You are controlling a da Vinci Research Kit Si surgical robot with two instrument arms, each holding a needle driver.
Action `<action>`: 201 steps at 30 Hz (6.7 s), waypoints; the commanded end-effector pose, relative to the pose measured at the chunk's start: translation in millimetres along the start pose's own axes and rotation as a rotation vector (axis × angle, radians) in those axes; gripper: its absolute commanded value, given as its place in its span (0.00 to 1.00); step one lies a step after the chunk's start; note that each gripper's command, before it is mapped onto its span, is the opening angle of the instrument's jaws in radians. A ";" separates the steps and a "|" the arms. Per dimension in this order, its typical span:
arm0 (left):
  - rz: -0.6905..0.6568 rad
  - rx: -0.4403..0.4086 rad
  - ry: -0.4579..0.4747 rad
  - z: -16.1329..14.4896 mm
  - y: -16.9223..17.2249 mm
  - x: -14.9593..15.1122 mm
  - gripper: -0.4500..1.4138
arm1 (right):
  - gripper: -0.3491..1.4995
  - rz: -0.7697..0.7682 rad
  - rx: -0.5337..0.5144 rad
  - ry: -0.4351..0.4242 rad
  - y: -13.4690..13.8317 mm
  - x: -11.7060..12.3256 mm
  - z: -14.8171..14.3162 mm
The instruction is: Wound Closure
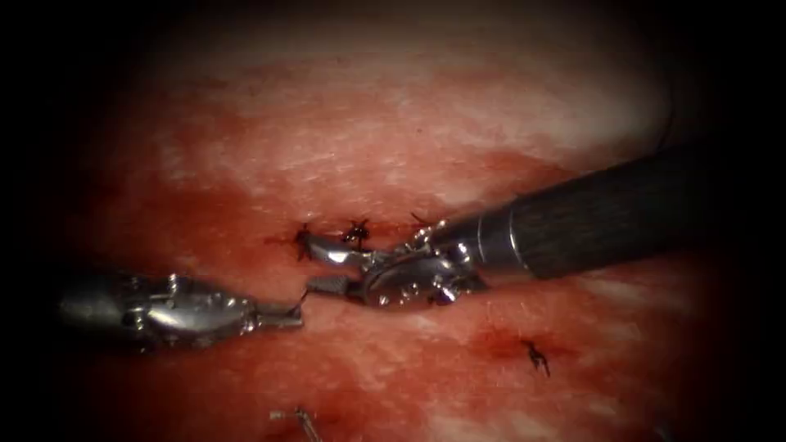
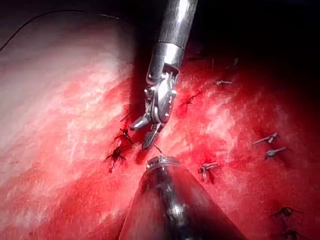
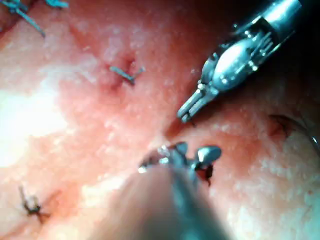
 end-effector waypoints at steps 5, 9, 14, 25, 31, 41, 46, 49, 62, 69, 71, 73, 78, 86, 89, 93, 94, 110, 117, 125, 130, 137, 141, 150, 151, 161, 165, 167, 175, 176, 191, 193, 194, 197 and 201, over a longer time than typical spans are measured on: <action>0.011 0.048 -0.004 -3.9 -2.3 -3.2 0.00 | 0.91 0.052 -0.044 0.024 2.0 1.9 -2.6; 0.044 0.084 -0.005 -5.6 -5.0 -4.3 0.00 | 0.92 0.073 -0.048 0.033 2.3 2.4 -3.6; 0.073 0.122 -0.021 -6.6 -9.8 -7.7 0.00 | 0.91 0.079 -0.057 0.024 2.1 2.6 -4.7; 0.207 0.172 -0.224 -4.4 -13.6 -15.3 0.76 | 0.91 0.091 -0.059 0.020 2.1 3.0 -4.4; 0.183 0.142 -0.195 -5.1 -14.2 -13.4 0.88 | 0.91 0.094 -0.058 0.021 1.8 3.0 -4.5; 0.111 0.156 -0.032 -9.8 -13.4 -8.3 0.73 | 0.91 0.100 -0.058 0.019 1.7 2.9 -4.7; 0.117 0.243 -0.015 -11.5 -15.3 -4.8 0.70 | 0.91 0.106 -0.060 0.011 1.7 3.0 -4.9; 0.140 0.307 -0.007 -12.2 -17.1 -2.7 0.71 | 0.91 0.112 -0.063 0.000 1.7 3.1 -5.2; 0.195 0.605 -0.084 -11.4 -26.6 -0.4 0.70 | 0.90 0.126 -0.069 -0.014 1.7 3.8 -5.6; 0.194 0.662 -0.098 -9.6 -32.1 -0.8 0.71 | 0.90 0.130 -0.071 -0.019 1.4 3.8 -5.5; 0.195 0.670 -0.098 -9.2 -33.2 -1.0 0.71 | 0.89 0.136 -0.071 -0.020 1.3 3.8 -5.4; 0.197 0.682 -0.100 -8.8 -34.3 -1.3 0.71 | 0.89 0.135 -0.072 -0.021 1.3 3.8 -5.4; 0.205 0.706 -0.102 -8.3 -37.2 -2.5 0.68 | 0.89 0.134 -0.075 -0.021 1.1 3.8 -5.3; 0.092 0.622 -0.081 -7.3 -38.2 -5.9 0.00 | 0.89 0.139 -0.078 -0.026 0.9 4.0 -4.6; 0.053 0.517 -0.074 -6.5 -36.9 -6.2 0.00 | 0.89 0.138 -0.076 -0.028 0.9 4.0 -4.4; 0.033 0.435 -0.054 -5.4 -34.4 -5.6 0.00 | 0.89 0.138 -0.076 -0.028 0.9 4.0 -4.4; 0.029 0.424 -0.052 -5.1 -33.8 -5.3 0.00 | 0.89 0.138 -0.076 -0.028 0.9 4.0 -4.4; -0.053 0.275 0.021 0.8 -22.5 3.5 0.00 | 0.89 0.173 -0.076 -0.027 0.8 4.8 -4.5; 0.009 0.225 0.041 6.6 -18.6 10.5 0.00 | 0.91 0.184 -0.076 -0.028 0.7 5.2 -4.7; 0.117 0.195 0.070 14.3 -17.8 16.4 0.00 | 0.91 0.186 -0.076 -0.027 0.2 5.4 -5.0; 0.134 0.169 0.093 17.0 -18.0 16.8 0.00 | 0.91 0.186 -0.076 -0.027 0.2 5.4 -5.0; 0.100 0.185 0.104 19.1 -19.7 17.2 0.83 | 0.91 0.186 -0.076 -0.027 0.2 5.4 -5.0; 0.104 0.181 0.106 16.8 -19.8 16.0 0.88 | 0.91 0.186 -0.077 -0.028 0.2 5.4 -4.8; 0.084 0.180 0.081 8.4 -19.8 10.1 0.80 | 0.91 0.192 -0.077 -0.029 0.2 5.5 -4.7; 0.080 0.191 0.078 7.5 -19.6 9.4 0.78 | 0.91 0.192 -0.077 -0.029 0.2 5.5 -4.6; 0.008 0.271 -0.073 6.4 -16.3 7.1 0.40 | 0.91 0.191 -0.078 -0.031 0.1 5.4 -4.4; -0.067 0.314 -0.067 7.6 -15.6 7.2 0.33 | 0.91 0.191 -0.078 -0.031 0.1 5.4 -4.4; -0.066 0.344 -0.074 8.0 -15.5 6.9 0.33 | 0.91 0.191 -0.078 -0.031 0.0 5.4 -4.4; -0.058 0.428 -0.177 8.3 -16.7 4.9 0.31 | 0.91 0.190 -0.078 -0.031 0.0 5.4 -4.4; -0.058 0.428 -0.177 8.3 -16.7 4.9 0.31 | 0.91 0.190 -0.078 -0.031 0.0 5.4 -4.4; -0.168 0.463 -0.167 11.2 -15.7 3.1 0.16 | 0.91 0.190 -0.079 -0.031 -0.1 5.4 -4.4; -0.241 0.471 -0.150 11.2 -16.2 3.2 0.00 | 0.91 0.190 -0.079 -0.031 -0.1 5.4 -4.3; -0.277 0.473 -0.142 11.1 -16.4 3.2 0.00 | 0.91 0.190 -0.079 -0.031 -0.1 5.5 -4.3; -0.335 0.476 -0.127 11.1 -16.8 3.2 0.00 | 0.90 0.208 -0.079 -0.031 -0.1 5.5 -4.3; -0.392 0.428 -0.099 10.5 -17.9 4.1 0.00 | 0.83 0.287 -0.091 -0.061 0.1 5.2 -4.5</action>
